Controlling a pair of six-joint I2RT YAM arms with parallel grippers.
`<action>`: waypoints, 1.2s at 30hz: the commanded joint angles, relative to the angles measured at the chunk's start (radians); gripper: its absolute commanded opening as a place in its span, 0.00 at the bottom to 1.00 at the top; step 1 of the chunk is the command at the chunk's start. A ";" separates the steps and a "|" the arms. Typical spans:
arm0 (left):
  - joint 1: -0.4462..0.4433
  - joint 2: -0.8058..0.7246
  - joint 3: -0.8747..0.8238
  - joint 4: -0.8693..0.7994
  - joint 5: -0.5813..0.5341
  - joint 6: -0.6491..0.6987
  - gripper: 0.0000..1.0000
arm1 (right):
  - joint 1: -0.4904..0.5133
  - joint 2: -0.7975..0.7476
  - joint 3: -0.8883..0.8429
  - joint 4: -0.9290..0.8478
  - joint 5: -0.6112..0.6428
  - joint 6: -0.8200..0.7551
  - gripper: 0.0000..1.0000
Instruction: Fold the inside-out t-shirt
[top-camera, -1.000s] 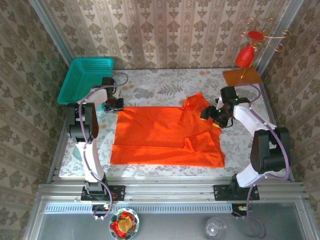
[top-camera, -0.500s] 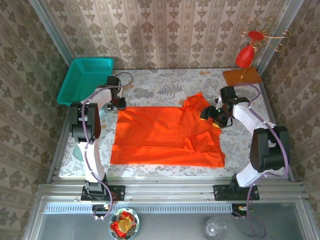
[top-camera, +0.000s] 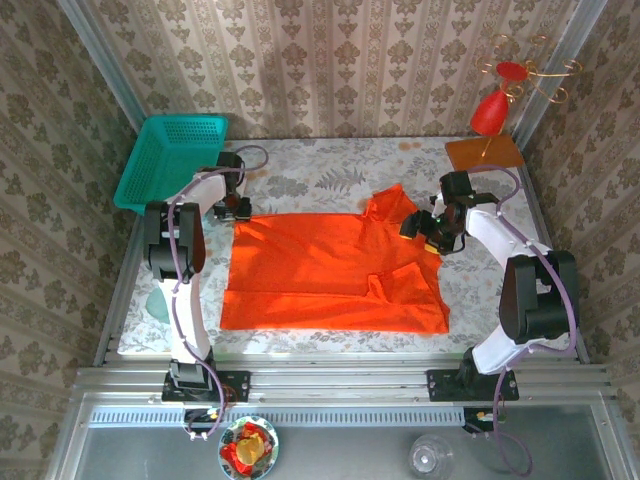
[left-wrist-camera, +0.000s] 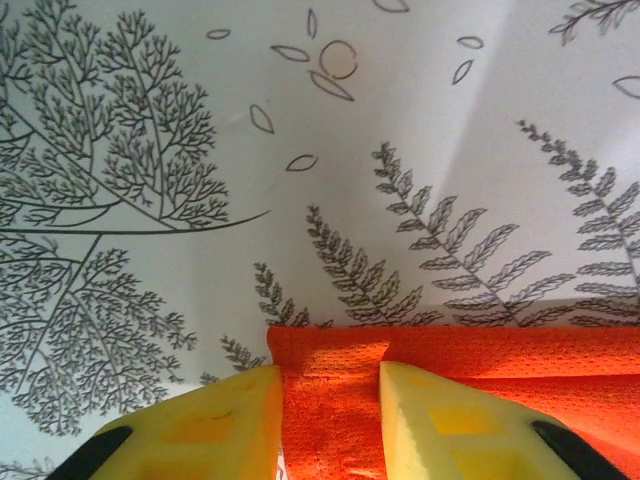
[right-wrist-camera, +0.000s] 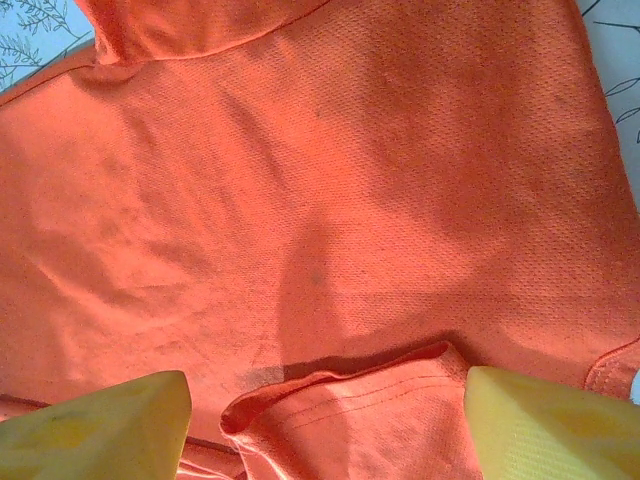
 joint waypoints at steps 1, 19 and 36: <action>0.000 -0.002 0.035 -0.040 -0.017 0.029 0.32 | 0.006 0.017 0.036 -0.039 0.006 -0.017 0.74; -0.004 0.067 0.078 -0.100 -0.030 0.037 0.34 | 0.009 0.012 0.040 -0.048 0.011 -0.020 0.74; 0.009 0.095 0.062 -0.092 0.073 0.030 0.22 | 0.009 0.020 0.043 -0.036 0.015 -0.021 0.74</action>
